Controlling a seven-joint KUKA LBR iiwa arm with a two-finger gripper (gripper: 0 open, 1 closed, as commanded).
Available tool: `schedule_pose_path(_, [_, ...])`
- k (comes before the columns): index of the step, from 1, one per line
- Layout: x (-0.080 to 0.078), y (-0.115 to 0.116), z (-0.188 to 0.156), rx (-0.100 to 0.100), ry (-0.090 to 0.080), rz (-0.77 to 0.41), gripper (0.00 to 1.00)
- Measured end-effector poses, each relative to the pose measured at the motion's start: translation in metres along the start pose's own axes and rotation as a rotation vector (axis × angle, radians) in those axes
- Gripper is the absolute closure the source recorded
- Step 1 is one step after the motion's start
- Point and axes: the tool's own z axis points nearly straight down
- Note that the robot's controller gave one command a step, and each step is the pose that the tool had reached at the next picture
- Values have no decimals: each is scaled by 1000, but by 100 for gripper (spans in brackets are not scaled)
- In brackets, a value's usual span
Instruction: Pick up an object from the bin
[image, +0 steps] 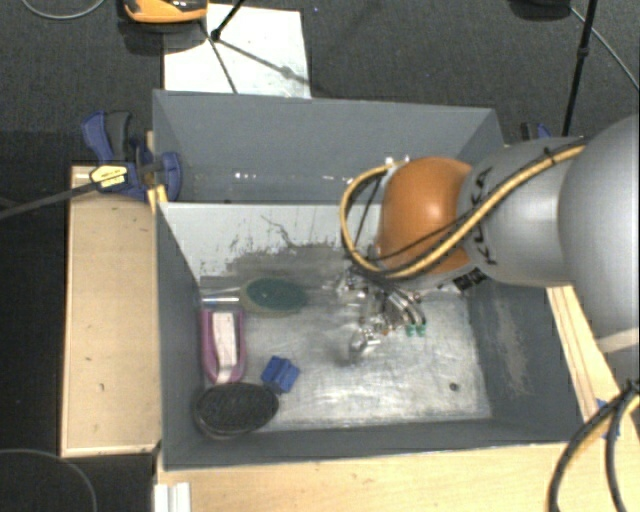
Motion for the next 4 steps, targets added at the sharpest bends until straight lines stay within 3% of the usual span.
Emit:
schedule_pose_path(1, [-2,-22,5,-9,-4,-15,0])
schedule_pose_path(2, [1,-71,5,-8,-8,-122,0])
schedule_pose_path(3, [-1,-72,4,-3,-14,-118,100])
schedule_pose_path(4, [1,-87,-153,5,-15,-296,100])
